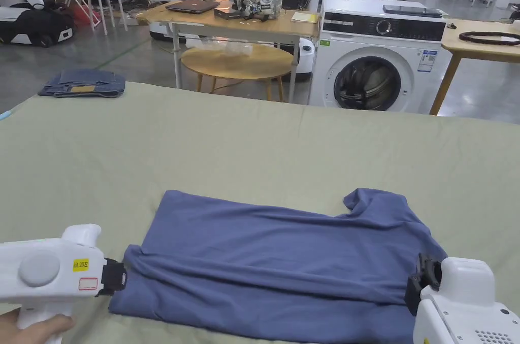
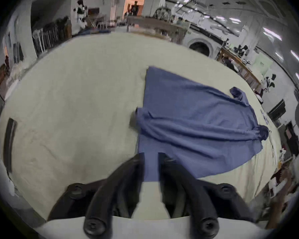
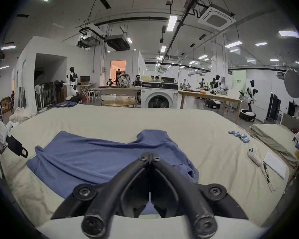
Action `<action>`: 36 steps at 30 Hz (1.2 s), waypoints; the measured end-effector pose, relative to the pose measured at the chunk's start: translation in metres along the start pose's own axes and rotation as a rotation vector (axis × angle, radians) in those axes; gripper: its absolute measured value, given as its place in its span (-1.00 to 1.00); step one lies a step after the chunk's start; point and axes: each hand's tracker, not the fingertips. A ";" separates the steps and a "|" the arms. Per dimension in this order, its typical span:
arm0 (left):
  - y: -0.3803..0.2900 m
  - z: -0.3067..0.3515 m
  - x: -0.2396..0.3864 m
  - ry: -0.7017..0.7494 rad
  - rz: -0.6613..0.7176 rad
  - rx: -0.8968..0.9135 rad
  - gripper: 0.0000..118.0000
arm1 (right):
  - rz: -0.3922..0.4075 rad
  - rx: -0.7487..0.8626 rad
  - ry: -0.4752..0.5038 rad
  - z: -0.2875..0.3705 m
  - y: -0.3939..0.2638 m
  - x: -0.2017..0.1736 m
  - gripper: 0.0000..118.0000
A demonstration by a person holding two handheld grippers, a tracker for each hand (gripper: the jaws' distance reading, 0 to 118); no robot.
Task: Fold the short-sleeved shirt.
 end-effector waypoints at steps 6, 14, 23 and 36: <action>-0.001 -0.039 0.016 0.110 -0.051 -0.165 -0.14 | 0.002 -0.050 -0.009 -0.005 -0.011 0.002 -1.00; -0.012 -0.048 0.042 0.212 -0.225 -0.139 -0.98 | -0.007 -0.104 -0.027 -0.006 -0.021 0.014 -1.00; -0.018 -0.015 0.023 0.136 -0.175 -0.054 -1.00 | -0.061 -0.273 -0.056 -0.026 -0.012 0.082 -1.00; -0.023 0.004 0.029 0.109 -0.156 -0.028 -1.00 | -0.103 -0.669 0.015 -0.106 -0.064 0.124 0.18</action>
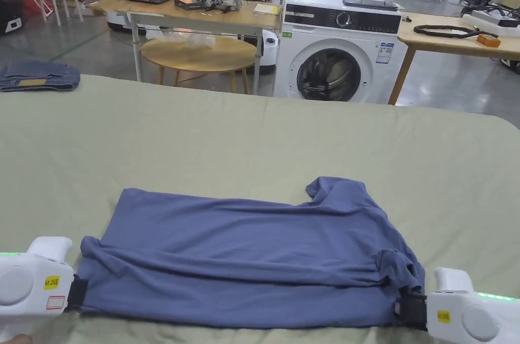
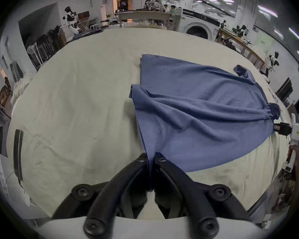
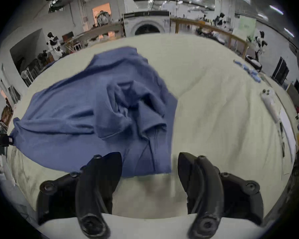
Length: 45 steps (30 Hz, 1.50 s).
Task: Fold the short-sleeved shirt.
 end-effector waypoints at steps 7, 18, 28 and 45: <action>-0.003 -0.006 0.000 0.000 0.017 -0.013 -1.00 | 0.073 -0.011 -0.006 -0.009 0.003 -0.017 -0.76; -0.001 0.018 0.001 -0.011 0.017 0.082 -1.00 | 0.071 0.060 0.002 0.036 0.009 -0.021 -0.94; 0.015 0.077 -0.013 -0.041 0.033 0.198 -1.00 | 0.077 0.155 0.018 0.121 0.028 -0.022 -0.94; -0.086 0.052 -0.050 -0.056 0.107 0.030 -1.00 | 0.103 -0.026 -0.042 0.121 -0.085 -0.021 -0.94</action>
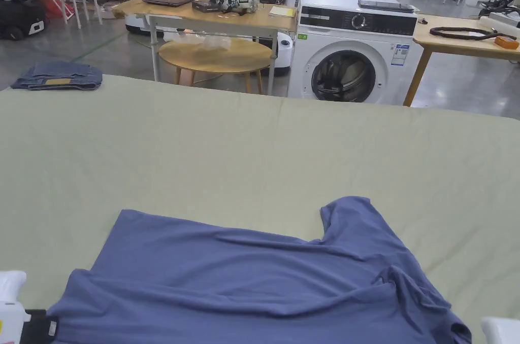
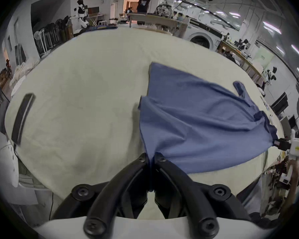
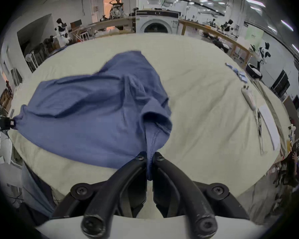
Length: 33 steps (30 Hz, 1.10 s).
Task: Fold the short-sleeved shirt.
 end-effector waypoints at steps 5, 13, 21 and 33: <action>-0.021 -0.022 0.004 0.038 -0.029 -0.030 -1.00 | 0.000 -0.038 -0.028 -0.030 -0.018 -0.001 -0.94; -0.015 -0.029 0.006 0.076 -0.067 -0.017 -1.00 | 0.024 -0.043 -0.041 -0.035 -0.014 -0.005 -0.90; 0.017 0.021 0.036 0.025 -0.059 0.222 -0.50 | 0.010 0.272 -0.057 0.025 0.030 -0.025 0.23; 0.048 0.034 0.110 0.074 -0.208 0.609 -0.74 | -0.029 0.713 0.040 0.042 0.067 -0.108 -0.45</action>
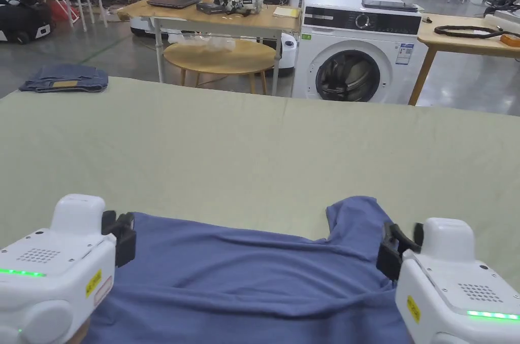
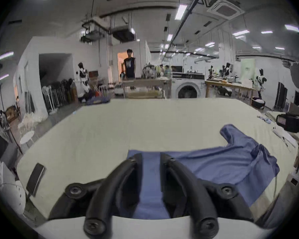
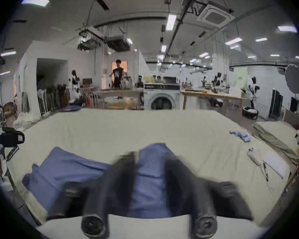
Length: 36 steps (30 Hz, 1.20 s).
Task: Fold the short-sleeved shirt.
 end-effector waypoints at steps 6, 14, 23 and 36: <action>0.007 -0.005 0.012 0.038 -0.001 0.069 -1.00 | 0.003 0.034 -0.010 -0.012 0.000 -0.027 -1.00; 0.026 -0.061 -0.025 0.006 0.073 -0.084 -1.00 | 0.054 0.031 0.007 -0.022 -0.003 -0.036 -1.00; 0.044 -0.199 -0.085 -0.134 0.221 -0.525 -1.00 | 0.064 -0.035 0.006 -0.045 -0.007 -0.019 -1.00; 0.010 -0.299 -0.084 -0.043 0.152 -0.772 -0.24 | 0.076 -0.171 -0.067 -0.065 -0.024 0.012 -1.00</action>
